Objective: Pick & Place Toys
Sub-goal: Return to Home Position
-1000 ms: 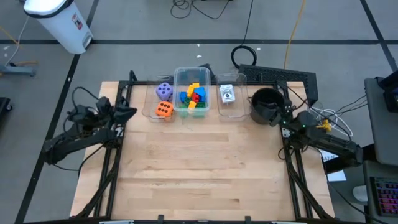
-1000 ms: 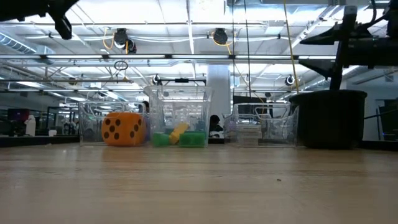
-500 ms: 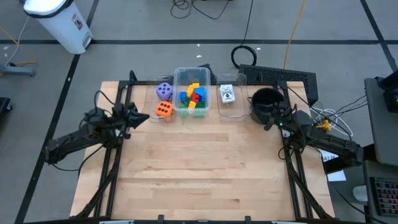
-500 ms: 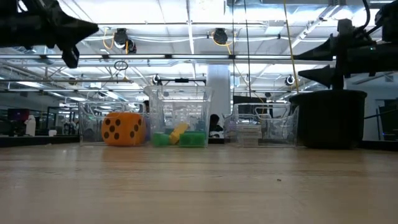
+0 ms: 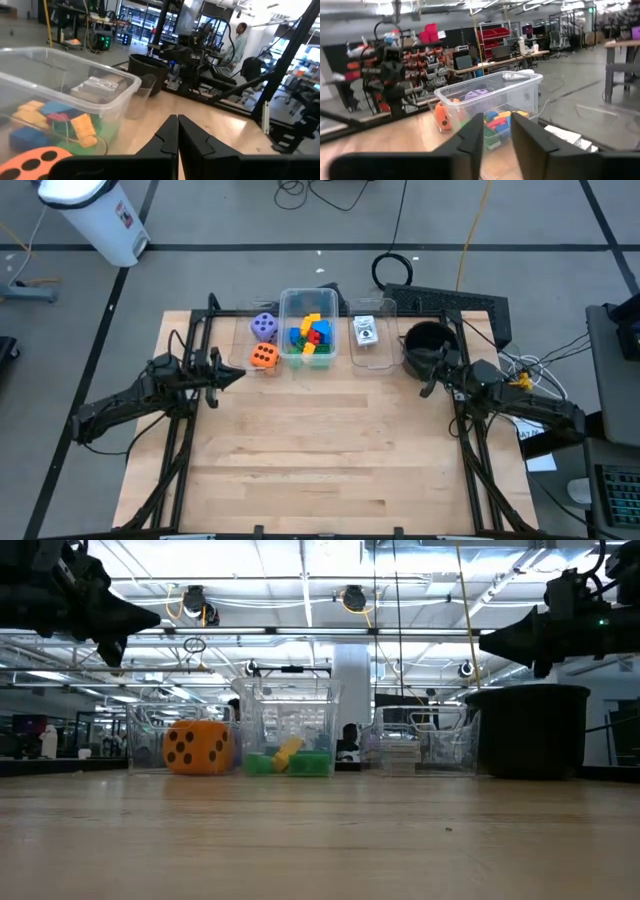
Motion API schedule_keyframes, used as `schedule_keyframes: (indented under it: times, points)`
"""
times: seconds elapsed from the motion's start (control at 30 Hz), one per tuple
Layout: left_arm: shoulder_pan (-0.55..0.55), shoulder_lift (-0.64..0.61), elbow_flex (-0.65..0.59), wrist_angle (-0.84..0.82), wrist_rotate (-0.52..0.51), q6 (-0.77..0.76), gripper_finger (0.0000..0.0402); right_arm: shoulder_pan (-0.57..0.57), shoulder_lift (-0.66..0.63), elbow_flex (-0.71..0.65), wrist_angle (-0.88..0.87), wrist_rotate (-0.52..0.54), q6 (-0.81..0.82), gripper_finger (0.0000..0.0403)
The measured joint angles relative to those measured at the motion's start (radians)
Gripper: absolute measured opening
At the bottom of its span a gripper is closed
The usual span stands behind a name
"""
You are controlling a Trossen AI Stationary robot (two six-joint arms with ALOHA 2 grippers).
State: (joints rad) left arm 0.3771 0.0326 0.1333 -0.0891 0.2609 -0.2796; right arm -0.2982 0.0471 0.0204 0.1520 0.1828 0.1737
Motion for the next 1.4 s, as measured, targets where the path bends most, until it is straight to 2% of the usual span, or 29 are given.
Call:
schedule_keyframes:
  times: [0.17, 0.23, 0.43, 0.67, 1.13, 1.4]
  points:
    - [0.000, 0.000, 0.000, -0.035, -0.052, 0.038, 0.0006, 0.044, 0.000, 0.000, 0.000, 0.000, -0.100, 0.0021]
    - [0.000, 0.000, 0.000, -0.059, -0.056, 0.050, 0.0003, 0.062, 0.000, 0.000, -0.001, 0.002, -0.135, 0.0006]
    - [0.000, 0.000, 0.000, -0.102, -0.065, 0.054, 0.0002, 0.091, 0.000, 0.000, -0.015, 0.030, -0.141, 0.0012]
    - [0.000, 0.000, 0.000, -0.095, -0.190, 0.029, 0.0024, 0.091, 0.000, 0.000, -0.064, 0.025, -0.039, 0.0003]
    - [0.000, 0.000, 0.000, -0.094, -0.183, 0.012, 0.0003, 0.091, 0.000, 0.000, -0.061, 0.025, -0.003, 0.0008]
    - [0.000, 0.000, 0.001, -0.109, -0.184, 0.013, 0.0032, 0.091, 0.000, 0.000, -0.060, 0.025, -0.003, 0.0009]
